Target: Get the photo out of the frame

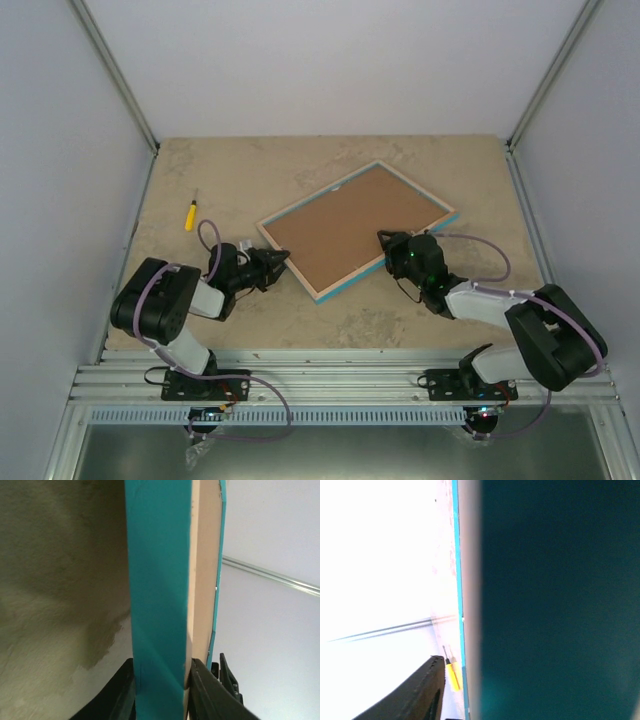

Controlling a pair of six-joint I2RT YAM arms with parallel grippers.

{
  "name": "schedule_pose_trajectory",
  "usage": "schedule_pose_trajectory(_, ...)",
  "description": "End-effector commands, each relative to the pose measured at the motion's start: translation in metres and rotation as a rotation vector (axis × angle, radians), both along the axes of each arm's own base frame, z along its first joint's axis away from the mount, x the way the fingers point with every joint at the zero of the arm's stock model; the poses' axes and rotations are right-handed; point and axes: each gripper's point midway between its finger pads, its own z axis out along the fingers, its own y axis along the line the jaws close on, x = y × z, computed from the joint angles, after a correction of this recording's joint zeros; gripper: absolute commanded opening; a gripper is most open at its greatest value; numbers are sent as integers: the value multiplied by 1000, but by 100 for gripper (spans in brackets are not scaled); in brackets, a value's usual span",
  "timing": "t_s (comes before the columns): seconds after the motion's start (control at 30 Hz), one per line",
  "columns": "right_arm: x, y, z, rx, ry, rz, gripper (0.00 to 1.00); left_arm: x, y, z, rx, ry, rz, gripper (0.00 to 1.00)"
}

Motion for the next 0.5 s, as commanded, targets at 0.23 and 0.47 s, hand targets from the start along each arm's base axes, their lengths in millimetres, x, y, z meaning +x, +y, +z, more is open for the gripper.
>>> schedule_pose_trajectory(0.23, -3, -17, 24, -153, -19, 70, 79, 1, -11, 27, -50, -167, -72, 5)
schedule_pose_trajectory(0.47, -23, -48, 8, -337, 83, 166, 93, -2, -12, 20, -1, -149, -117, 0)
